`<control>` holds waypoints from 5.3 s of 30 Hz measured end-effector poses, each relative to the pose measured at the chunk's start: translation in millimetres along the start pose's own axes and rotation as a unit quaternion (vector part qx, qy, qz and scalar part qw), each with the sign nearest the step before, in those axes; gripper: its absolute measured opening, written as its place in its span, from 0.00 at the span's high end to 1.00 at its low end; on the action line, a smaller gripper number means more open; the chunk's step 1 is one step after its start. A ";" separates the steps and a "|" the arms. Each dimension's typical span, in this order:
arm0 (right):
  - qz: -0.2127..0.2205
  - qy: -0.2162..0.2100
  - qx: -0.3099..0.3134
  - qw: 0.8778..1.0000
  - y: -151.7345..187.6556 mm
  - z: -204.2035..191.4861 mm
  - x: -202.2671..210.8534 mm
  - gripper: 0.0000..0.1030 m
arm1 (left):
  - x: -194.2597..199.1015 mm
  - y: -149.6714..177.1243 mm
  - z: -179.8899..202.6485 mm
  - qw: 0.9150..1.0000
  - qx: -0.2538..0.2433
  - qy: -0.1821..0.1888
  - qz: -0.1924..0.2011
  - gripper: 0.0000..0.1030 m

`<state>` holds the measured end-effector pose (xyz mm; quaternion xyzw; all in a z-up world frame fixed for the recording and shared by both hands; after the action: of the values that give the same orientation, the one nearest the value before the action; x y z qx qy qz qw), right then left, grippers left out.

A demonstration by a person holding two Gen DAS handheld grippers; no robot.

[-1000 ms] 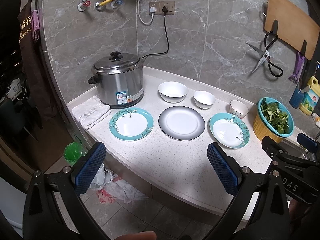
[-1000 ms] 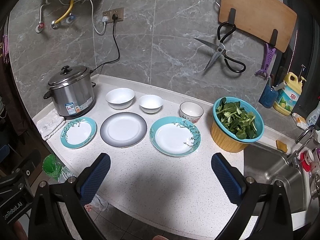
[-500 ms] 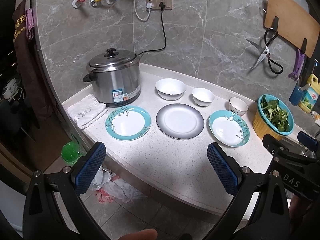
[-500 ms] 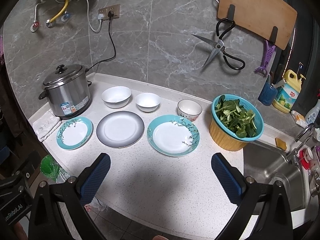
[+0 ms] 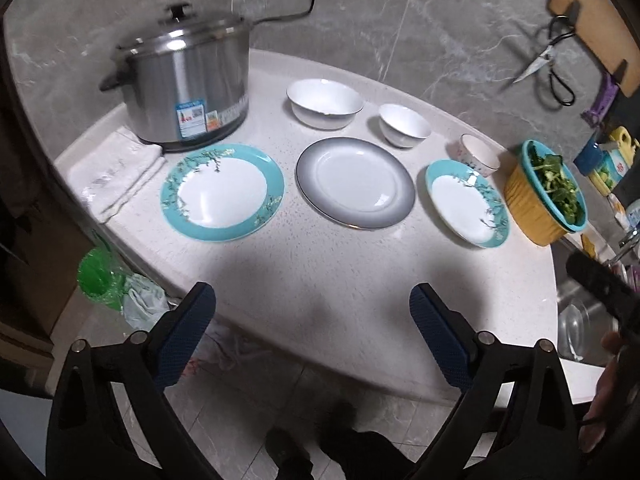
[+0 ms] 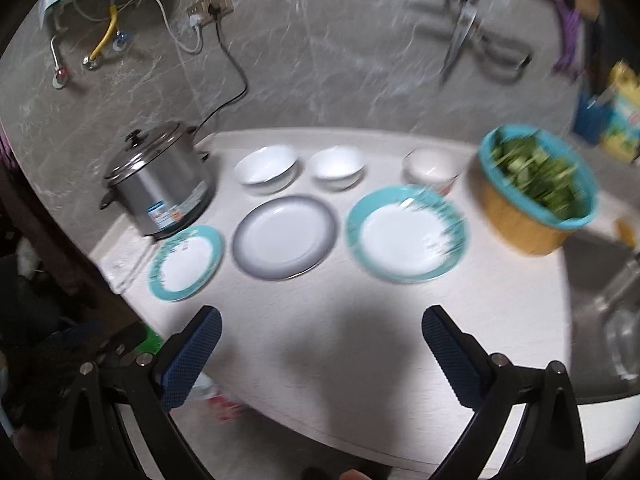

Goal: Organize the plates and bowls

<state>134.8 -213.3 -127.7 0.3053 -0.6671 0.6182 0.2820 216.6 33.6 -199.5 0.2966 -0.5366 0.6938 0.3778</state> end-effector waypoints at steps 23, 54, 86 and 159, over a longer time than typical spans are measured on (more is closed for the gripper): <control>-0.083 -0.185 -0.165 0.965 -13.3 37.0 -218.0 0.38 | -316.7 -208.6 59.1 0.963 -0.172 -0.007 -0.209 0.43; -0.072 -0.125 -0.298 0.944 -4.7 44.2 -260.2 0.49 | -439.2 -231.4 105.4 0.894 -0.292 0.109 -0.322 0.60; -0.108 -0.136 -0.319 0.932 -2.5 64.1 -268.4 0.85 | -413.5 -230.7 81.2 0.888 -0.275 0.137 -0.343 0.76; -0.089 -0.147 -0.347 0.922 7.3 75.7 -222.0 0.85 | -352.0 -208.6 68.6 0.878 -0.249 0.190 -0.362 0.85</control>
<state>274.7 -275.3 -305.6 0.3341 -0.8436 0.2687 0.3232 582.3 -76.5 -361.5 0.2292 -0.4645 0.3949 0.7588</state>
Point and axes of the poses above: each gripper's, at about its wrist camera, not at the fingertips, and x roughly against the way its jaws point, z to its right, y to its underside, the point moved 6 cm from there along -x, roughly the way its jaws point, and after that the axes turned 11 degrees about x, right-handed, at the moved point
